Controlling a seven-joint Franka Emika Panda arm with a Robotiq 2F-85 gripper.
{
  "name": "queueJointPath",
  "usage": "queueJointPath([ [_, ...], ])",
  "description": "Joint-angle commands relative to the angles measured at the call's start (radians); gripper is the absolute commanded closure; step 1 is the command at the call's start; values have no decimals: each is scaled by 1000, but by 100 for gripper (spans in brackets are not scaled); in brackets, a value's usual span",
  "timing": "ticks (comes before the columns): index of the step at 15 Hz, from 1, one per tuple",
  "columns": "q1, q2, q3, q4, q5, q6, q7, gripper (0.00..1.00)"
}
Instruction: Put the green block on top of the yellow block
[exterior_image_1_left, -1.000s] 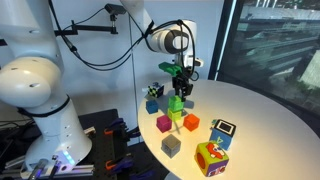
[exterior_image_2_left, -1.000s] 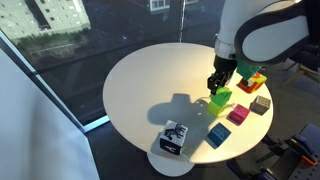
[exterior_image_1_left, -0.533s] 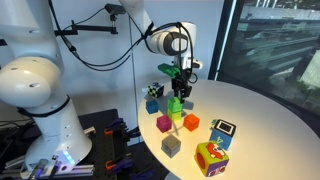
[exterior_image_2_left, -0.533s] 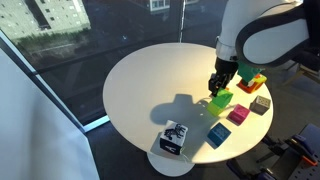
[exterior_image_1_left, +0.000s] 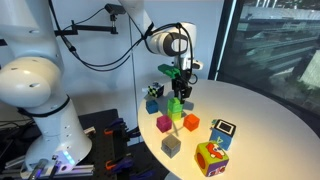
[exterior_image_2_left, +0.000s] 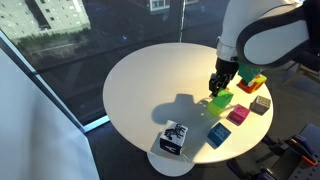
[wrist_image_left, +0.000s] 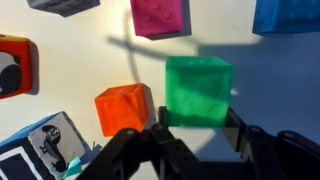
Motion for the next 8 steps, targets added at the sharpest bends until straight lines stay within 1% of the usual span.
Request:
queueJointPath([
  [1,-10,-28,2,-31,2,30,8,69],
  [2,-9,-29,2,-35,0,38,8,30],
  [3,-9,-31,2,-39,0,43,5,18],
  [5,-10,-33,3,-44,4,49,0,5],
  [6,-10,-36,3,-45,7,48,-3,0],
  [8,-10,-44,6,-44,17,34,-13,0],
])
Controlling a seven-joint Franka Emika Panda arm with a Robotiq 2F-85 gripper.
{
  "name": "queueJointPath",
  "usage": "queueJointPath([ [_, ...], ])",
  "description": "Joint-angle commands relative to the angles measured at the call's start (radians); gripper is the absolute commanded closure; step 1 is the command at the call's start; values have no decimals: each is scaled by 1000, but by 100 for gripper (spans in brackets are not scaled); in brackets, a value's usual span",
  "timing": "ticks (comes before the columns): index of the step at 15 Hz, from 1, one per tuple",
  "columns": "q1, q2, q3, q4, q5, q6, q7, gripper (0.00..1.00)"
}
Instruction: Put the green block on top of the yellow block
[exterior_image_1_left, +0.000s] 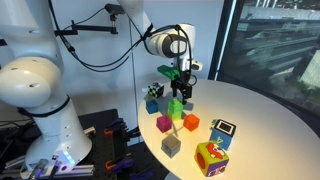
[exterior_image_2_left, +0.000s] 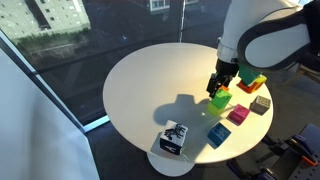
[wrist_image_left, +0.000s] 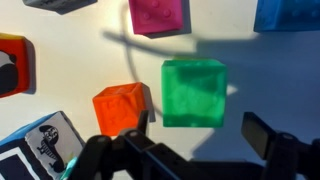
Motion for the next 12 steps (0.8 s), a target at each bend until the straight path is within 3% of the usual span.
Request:
queueJointPath([
  [1,-11,-47,8,-25,23,-8,-20,0],
  [6,-14,-75,17,-8,83,-70,-81,0],
  [12,-15,-143,16,24,133,-253,-163,0],
])
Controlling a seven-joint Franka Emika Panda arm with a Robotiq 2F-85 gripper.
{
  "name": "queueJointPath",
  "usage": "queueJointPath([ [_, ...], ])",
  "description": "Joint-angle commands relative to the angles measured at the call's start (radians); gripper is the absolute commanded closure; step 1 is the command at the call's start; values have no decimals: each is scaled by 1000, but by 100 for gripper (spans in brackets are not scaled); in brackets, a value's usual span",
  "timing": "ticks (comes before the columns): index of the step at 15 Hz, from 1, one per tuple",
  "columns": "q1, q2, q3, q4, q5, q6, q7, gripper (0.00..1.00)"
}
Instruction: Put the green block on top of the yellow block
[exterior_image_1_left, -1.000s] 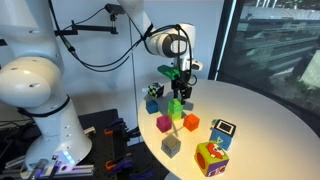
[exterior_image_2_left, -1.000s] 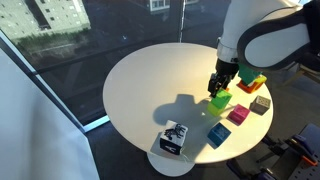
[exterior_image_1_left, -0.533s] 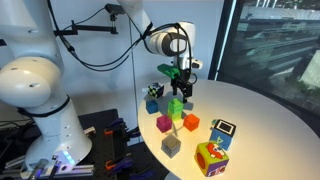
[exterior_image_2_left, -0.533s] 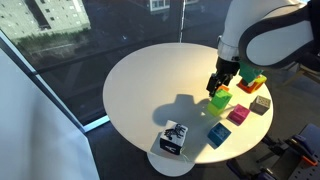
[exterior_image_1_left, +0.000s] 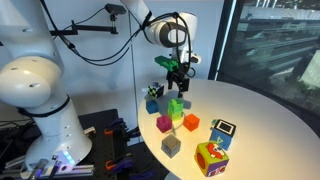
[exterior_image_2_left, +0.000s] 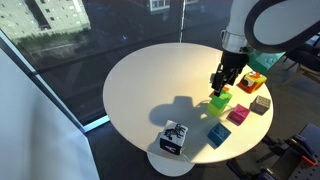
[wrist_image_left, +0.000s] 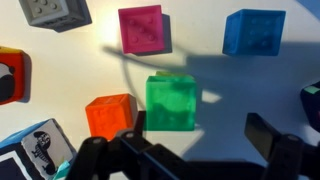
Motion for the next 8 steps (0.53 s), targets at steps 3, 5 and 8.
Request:
queueJointPath([
  [3,-16,-96,3,30,0,-187,-54,0],
  [5,-17,-128,1,40,-8,-248,-52,0],
  [8,-23,-175,-3,56,-12,-343,-56,0],
])
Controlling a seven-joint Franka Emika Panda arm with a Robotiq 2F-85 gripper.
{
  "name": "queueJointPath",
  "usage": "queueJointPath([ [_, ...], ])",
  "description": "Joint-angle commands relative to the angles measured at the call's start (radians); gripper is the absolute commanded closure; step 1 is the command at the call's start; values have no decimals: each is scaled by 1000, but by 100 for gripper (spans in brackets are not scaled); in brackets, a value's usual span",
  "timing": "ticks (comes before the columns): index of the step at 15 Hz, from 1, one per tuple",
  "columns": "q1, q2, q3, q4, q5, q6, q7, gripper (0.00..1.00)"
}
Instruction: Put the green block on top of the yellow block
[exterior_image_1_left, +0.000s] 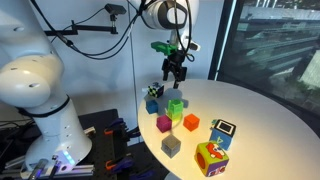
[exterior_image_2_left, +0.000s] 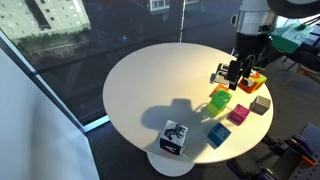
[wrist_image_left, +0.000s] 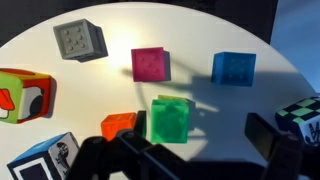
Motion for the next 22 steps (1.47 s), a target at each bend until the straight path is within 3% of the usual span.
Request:
queueJointPath([
  [1,-21,-64,-2,27,-13,-118,-28,0],
  [5,-35,-128,-7,39,-22,-184,-36,0],
  [13,-57,-233,-19,29,-31,-149,-26,0],
  [22,-58,-229,-19,27,-19,-128,-18,0],
])
